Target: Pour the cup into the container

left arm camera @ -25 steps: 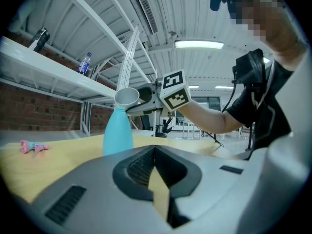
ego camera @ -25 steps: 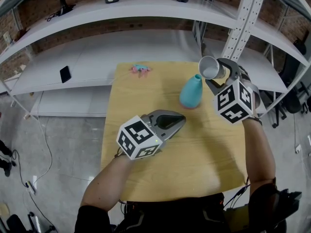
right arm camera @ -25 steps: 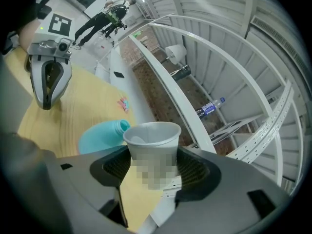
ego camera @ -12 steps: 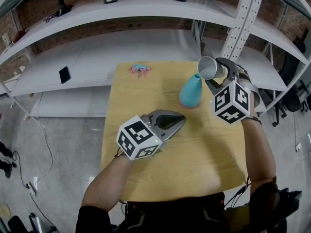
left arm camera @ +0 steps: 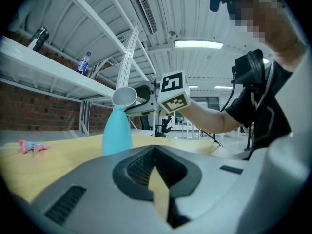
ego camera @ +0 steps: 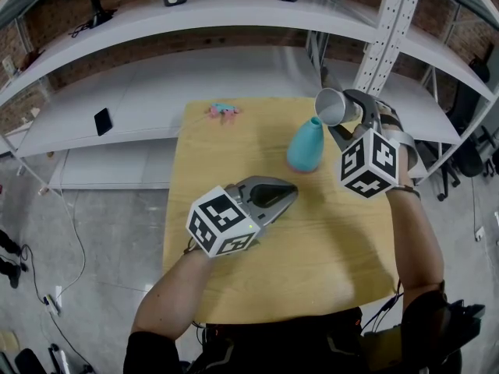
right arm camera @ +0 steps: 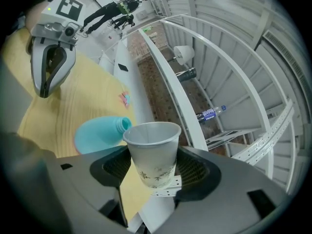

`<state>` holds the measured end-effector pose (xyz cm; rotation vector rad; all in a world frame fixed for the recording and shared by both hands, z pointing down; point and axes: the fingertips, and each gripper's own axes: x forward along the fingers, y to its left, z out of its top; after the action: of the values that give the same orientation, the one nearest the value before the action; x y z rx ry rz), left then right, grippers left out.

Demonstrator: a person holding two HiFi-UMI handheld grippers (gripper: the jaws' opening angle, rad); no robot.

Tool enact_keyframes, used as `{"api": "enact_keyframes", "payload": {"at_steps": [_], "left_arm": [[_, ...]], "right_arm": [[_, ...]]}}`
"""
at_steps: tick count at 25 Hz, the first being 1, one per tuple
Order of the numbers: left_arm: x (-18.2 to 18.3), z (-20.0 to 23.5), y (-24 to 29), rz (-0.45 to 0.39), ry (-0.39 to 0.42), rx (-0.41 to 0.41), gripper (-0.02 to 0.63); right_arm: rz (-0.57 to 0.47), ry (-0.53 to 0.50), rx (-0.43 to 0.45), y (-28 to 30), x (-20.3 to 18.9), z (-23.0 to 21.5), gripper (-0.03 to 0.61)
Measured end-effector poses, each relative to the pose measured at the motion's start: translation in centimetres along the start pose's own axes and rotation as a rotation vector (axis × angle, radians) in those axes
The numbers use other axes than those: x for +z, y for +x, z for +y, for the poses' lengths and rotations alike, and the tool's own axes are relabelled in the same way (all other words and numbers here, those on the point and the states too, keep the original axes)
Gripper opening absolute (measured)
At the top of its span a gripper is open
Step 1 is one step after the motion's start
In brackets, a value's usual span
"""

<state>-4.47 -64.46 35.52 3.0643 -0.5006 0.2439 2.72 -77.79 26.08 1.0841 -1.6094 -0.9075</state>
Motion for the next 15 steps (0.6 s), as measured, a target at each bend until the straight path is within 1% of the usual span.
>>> {"api": "enact_keyframes", "payload": {"at_steps": [15], "left_arm": [[-0.08,-0.05,0.0,0.001,0.002,-0.006,0.002]], "right_arm": [[0.008,-0.03,-0.01,0.05,0.24,-0.02,0.296]]}}
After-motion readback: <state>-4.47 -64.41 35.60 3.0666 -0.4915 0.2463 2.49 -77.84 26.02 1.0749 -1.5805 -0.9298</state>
